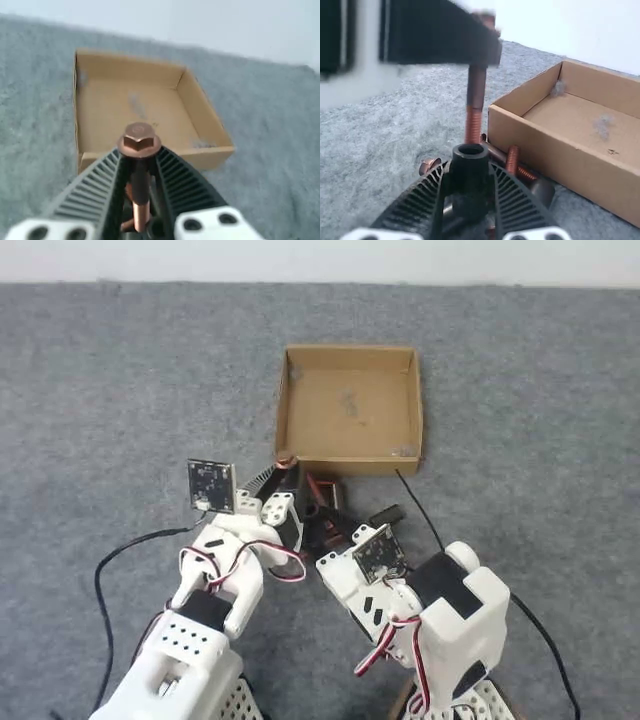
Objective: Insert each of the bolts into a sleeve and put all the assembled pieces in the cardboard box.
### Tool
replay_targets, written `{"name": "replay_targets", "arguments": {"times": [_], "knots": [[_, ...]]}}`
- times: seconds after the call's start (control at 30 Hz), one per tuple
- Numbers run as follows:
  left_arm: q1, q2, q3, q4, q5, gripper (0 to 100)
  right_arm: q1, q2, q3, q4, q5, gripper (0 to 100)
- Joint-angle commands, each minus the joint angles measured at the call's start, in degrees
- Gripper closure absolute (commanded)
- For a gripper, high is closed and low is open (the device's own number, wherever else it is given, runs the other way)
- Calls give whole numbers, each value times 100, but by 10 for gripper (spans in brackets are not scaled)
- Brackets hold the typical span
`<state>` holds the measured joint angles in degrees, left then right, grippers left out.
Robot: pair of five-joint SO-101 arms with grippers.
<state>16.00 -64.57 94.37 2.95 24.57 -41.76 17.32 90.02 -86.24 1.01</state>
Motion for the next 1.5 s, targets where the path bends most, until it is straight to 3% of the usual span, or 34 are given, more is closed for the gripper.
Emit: {"name": "replay_targets", "arguments": {"times": [0.0, 0.13, 0.4, 0.6, 0.93, 1.47], "knots": [[53, -879, -462, 589, 88, 989, -4, -382, 0, 31, -44, 993], [123, -1908, -444, 1310, 105, 989, -4, -382, 0, 31, -44, 993], [176, -3376, 242, 1380, 97, 989, -4, -409, 0, 198, -44, 993], [202, -3420, 242, 1987, 97, 989, 163, -1077, 70, 857, 70, 993], [387, -3402, 242, 2163, 88, 990, 136, -2176, 527, 1560, 185, 993], [387, -3393, 251, 2259, 79, 990, 127, -2448, 580, 1912, 229, 993]]}}
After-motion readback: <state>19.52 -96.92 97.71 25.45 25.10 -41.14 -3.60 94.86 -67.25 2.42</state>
